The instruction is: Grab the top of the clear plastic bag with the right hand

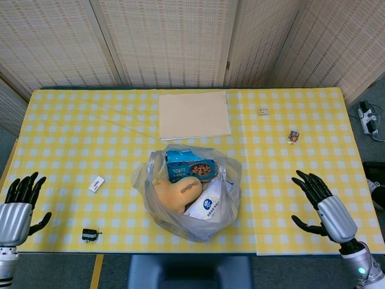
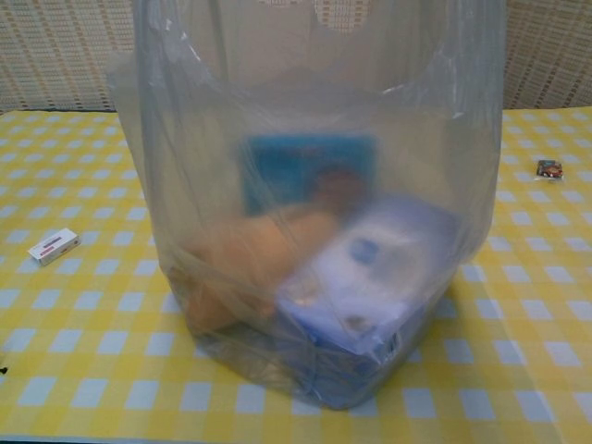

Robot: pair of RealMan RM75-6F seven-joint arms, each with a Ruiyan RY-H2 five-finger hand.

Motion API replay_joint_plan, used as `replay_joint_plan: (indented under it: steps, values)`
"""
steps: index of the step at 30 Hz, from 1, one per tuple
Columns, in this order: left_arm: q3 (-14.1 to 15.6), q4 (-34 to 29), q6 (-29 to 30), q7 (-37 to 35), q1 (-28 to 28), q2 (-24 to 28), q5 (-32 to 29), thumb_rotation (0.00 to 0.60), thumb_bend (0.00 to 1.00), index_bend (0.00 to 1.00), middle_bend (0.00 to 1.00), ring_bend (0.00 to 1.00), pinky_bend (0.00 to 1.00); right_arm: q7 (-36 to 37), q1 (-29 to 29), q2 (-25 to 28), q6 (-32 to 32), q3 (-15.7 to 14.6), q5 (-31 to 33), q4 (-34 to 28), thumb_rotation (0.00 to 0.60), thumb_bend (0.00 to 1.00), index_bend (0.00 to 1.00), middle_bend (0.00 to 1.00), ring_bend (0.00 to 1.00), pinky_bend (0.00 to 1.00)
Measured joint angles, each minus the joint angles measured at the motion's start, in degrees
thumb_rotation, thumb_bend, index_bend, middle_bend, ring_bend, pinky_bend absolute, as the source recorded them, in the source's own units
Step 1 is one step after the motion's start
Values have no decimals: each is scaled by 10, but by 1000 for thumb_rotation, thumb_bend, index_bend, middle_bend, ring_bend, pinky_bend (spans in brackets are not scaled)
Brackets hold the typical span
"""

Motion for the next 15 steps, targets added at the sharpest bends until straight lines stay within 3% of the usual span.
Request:
replay_joint_plan:
  steps: [9,15]
  values:
    - [5,-15,-5,-17,2,13,0,600,309,0,0,0,0,291,66,-8,67,-23,-90,30,600,323,0,0,0,0]
    - [3,-16,-8,-26,2,19,-8,600,309,7,0,0,0,437,120,-14,84,-40,-116,30,600,306,0,0,0,0]
